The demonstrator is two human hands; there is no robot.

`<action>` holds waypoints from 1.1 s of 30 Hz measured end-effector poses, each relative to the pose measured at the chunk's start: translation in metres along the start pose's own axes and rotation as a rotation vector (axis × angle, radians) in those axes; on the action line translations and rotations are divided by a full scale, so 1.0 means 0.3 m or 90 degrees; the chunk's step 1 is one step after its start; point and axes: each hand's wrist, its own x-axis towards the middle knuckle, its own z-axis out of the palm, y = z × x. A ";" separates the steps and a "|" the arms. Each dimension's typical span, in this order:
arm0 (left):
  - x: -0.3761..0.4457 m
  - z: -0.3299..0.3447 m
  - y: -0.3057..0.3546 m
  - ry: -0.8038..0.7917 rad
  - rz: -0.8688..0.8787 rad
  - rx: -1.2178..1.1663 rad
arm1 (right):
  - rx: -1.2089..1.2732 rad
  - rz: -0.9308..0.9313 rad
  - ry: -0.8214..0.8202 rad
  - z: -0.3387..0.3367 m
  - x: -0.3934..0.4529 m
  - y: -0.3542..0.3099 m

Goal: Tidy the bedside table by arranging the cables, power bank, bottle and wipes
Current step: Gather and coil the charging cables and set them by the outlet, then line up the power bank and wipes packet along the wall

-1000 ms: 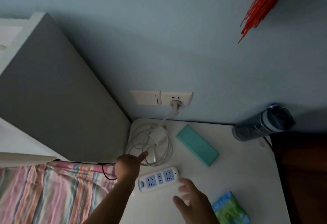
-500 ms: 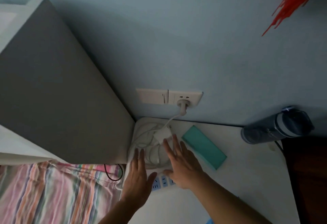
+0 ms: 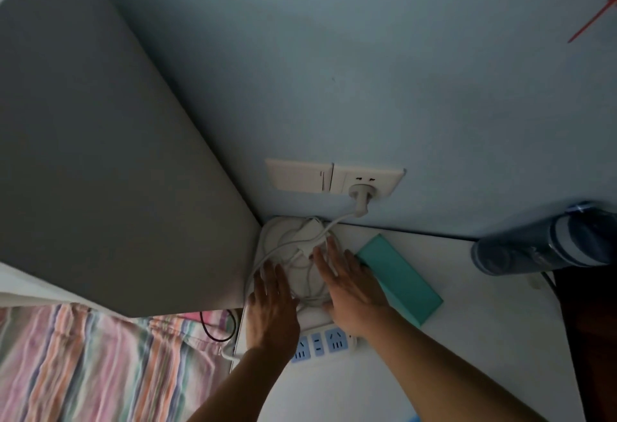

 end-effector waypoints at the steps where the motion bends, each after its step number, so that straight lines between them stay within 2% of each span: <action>1: -0.004 -0.010 0.009 -0.003 -0.017 0.015 | 0.007 0.003 0.005 -0.001 -0.002 -0.005; 7: -0.056 -0.097 0.001 0.019 -0.004 0.013 | 0.052 0.017 0.045 -0.053 -0.050 -0.018; 11: -0.106 -0.175 -0.007 0.039 0.106 -0.013 | 0.105 0.055 0.105 -0.082 -0.135 0.000; 14: -0.134 -0.206 -0.007 0.093 0.131 -0.053 | 0.115 0.106 0.129 -0.081 -0.227 0.045; 18: -0.217 -0.180 0.017 0.152 0.165 -0.105 | 0.078 0.231 0.088 -0.052 -0.349 0.149; 23: -0.283 -0.110 0.083 0.097 0.216 -0.167 | 0.002 0.271 0.079 -0.043 -0.336 0.234; 28: -0.250 -0.096 0.178 0.080 0.192 -0.247 | -0.034 0.326 0.103 -0.046 -0.278 0.253; 30: -0.236 -0.106 0.224 0.077 0.193 -0.278 | 0.014 0.352 0.106 -0.053 -0.271 0.272; 33: -0.229 -0.126 0.283 0.051 0.125 -0.373 | 0.328 0.423 0.154 -0.087 -0.280 0.301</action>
